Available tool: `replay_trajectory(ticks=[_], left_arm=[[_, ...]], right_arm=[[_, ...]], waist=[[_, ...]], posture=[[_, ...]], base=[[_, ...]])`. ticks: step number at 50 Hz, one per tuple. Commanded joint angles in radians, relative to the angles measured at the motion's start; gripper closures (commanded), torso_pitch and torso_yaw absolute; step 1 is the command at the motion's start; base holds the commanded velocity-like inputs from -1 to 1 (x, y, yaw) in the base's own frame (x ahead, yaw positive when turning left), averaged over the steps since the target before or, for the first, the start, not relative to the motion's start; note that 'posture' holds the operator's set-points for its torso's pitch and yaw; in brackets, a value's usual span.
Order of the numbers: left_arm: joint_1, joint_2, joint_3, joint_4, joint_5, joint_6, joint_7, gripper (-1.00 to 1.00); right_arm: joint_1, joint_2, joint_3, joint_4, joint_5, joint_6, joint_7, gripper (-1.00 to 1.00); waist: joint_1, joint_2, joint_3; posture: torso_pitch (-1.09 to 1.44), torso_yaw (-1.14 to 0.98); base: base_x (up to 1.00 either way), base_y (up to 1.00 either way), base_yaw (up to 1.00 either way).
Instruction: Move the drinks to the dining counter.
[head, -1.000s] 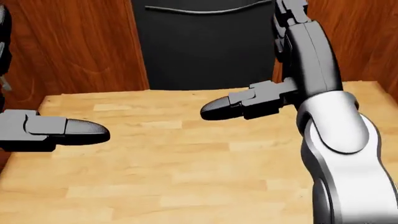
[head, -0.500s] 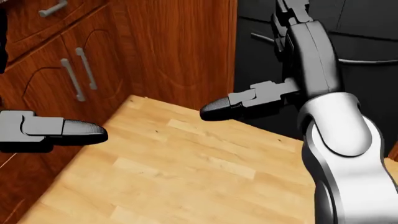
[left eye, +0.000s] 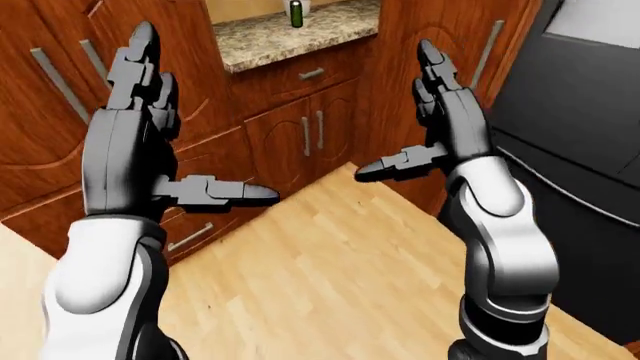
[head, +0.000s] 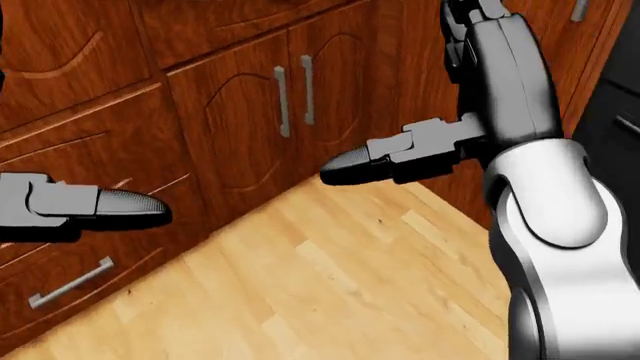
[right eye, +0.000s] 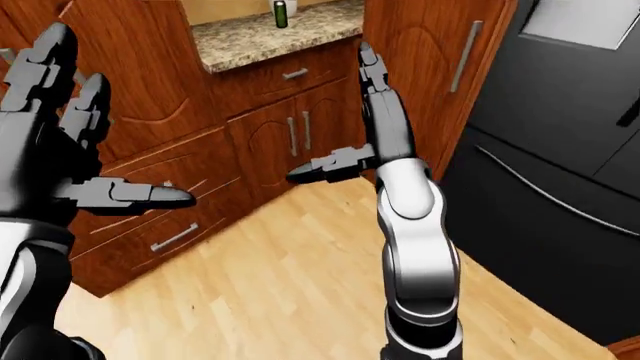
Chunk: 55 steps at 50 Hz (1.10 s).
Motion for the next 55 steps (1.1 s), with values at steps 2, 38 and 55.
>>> replay_trajectory(ticks=[2, 38, 55], left_arm=[[-0.028, 0.003, -0.007, -0.008, 0.002, -0.023, -0.001, -1.0], [-0.003, -0.005, -0.004, 0.003, 0.009, -0.057, -0.005, -1.0], [0.009, -0.008, 0.001, 0.011, 0.007, -0.074, -0.004, -1.0]], right_arm=[[-0.018, -0.006, -0.013, -0.034, -0.002, -0.029, 0.007, -1.0], [-0.007, 0.004, -0.003, -0.048, -0.008, -0.042, 0.02, -1.0], [-0.002, 0.011, 0.006, -0.044, -0.023, -0.051, 0.033, -1.0]], waist=[[-0.018, 0.007, -0.023], [0.068, 0.048, 0.016], [0.001, -0.086, -0.032]], posture=[[0.0, 0.0], [0.0, 0.0], [0.0, 0.0]], base=[[0.34, -0.43, 0.0], [0.4, -0.82, 0.08], [0.0, 0.0, 1.0]])
